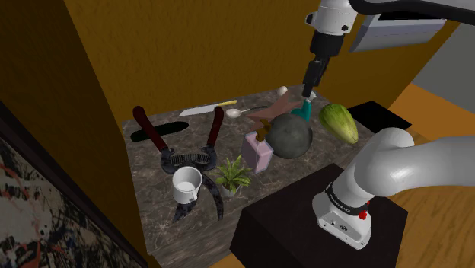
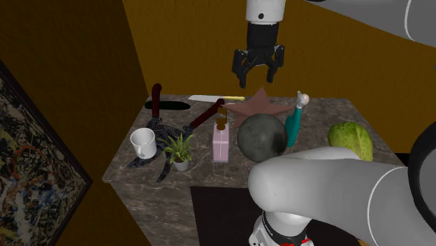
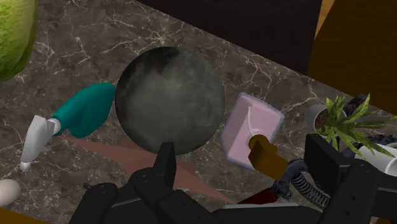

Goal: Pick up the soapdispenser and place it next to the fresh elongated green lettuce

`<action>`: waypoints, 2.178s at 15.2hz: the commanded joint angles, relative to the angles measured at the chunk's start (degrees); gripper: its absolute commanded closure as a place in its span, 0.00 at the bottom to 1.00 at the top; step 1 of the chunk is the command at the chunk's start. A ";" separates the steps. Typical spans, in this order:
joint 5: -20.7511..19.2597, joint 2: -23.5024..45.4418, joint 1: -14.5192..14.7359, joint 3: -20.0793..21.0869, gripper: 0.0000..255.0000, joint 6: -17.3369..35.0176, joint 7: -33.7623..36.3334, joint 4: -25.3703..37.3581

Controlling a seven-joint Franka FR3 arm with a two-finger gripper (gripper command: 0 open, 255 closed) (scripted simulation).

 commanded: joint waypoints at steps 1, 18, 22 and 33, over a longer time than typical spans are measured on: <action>0.00 0.00 0.00 0.00 0.00 0.00 0.00 0.00; 12.82 4.55 2.13 18.70 0.00 37.65 23.13 -25.83; 13.49 6.79 2.23 19.52 0.00 41.83 23.08 -27.79; 14.05 9.21 2.26 20.28 0.00 45.78 23.04 -29.35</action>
